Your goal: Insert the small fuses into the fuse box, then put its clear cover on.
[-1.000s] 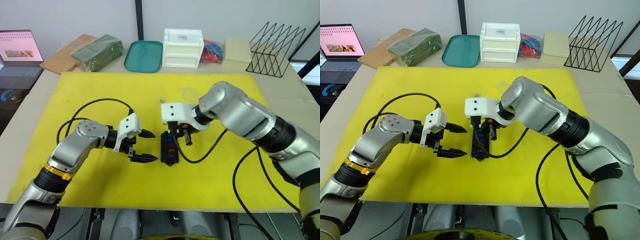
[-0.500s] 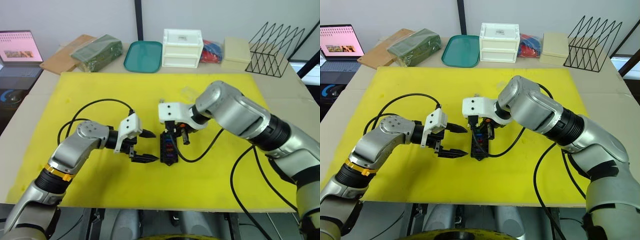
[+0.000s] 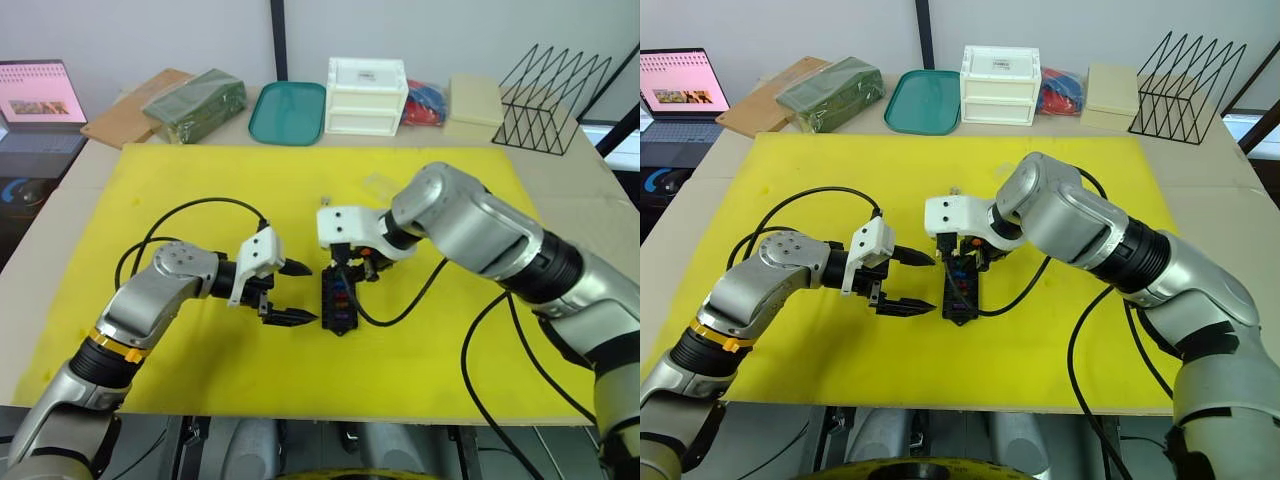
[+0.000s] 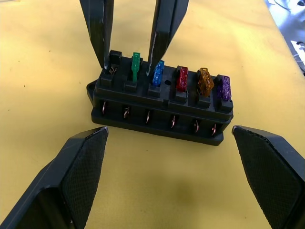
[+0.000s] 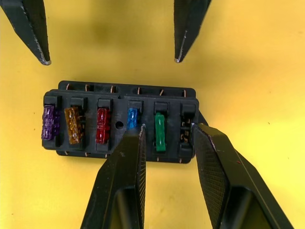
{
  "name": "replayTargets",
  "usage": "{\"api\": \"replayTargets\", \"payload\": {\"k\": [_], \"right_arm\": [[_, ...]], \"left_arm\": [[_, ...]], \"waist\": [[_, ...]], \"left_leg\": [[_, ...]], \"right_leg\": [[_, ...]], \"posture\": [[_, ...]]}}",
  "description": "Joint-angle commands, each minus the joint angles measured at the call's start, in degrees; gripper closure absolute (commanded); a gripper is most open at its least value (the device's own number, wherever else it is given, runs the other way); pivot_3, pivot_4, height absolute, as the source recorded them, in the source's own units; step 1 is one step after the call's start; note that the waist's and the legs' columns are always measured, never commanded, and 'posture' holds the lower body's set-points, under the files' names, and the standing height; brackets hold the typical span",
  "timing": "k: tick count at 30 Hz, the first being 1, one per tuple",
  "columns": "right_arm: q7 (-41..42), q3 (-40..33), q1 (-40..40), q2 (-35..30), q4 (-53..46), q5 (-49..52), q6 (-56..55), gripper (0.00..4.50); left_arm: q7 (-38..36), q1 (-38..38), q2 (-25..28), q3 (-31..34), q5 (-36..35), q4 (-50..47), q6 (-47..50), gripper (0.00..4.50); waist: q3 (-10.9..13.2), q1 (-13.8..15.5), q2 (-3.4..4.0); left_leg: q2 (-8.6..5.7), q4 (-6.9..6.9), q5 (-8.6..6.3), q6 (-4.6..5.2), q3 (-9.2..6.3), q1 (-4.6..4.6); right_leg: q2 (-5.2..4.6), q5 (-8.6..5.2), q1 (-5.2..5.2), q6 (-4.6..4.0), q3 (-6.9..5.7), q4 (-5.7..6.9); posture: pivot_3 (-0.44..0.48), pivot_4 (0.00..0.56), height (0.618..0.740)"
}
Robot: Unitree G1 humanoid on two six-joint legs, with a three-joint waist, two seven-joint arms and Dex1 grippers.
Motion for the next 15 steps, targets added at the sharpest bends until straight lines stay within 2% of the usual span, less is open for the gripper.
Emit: {"api": "replayTargets", "payload": {"k": [1, 8, 15], "right_arm": [[0.5, -4.4, -1.9, -1.6, -2.2, 1.4, 0.3, 2.87], [0.0, -11.3, 0.6, -3.4, -4.9, 5.0, -0.4, 2.87], [-3.2, -23.9, 15.5, -3.6, -10.3, 10.7, -8.7, 2.87]], "left_arm": [[-0.2, -0.3, 0.0, 1.6, -0.1, -1.1, -0.7, 0.0], [-0.2, -0.5, -0.1, 2.1, -0.2, -0.5, -1.1, 0.0], [-0.1, -0.4, 0.3, 3.3, -0.3, -0.3, -1.0, 0.0]], "waist": [[0.0, 0.0, 0.0], [0.0, 0.0, 0.0], [0.0, 0.3, -0.03]], "left_leg": [[0.0, 0.0, 0.0, 0.0, 0.0, 0.0], [0.0, 0.0, 0.0, 0.0, 0.0, 0.0], [-0.01, 0.0, 0.0, 0.0, -0.07, 0.0]], "right_leg": [[0.0, 0.0, 0.0, 0.0, 0.0, 0.0], [0.0, 0.0, 0.0, 0.0, 0.0, 0.0], [-0.01, 0.0, 0.13, 0.0, -0.09, -0.09]], "posture": [[0.0, 0.15, 0.74], [0.0, 0.15, 0.74], [0.0, 0.15, 0.74]]}}
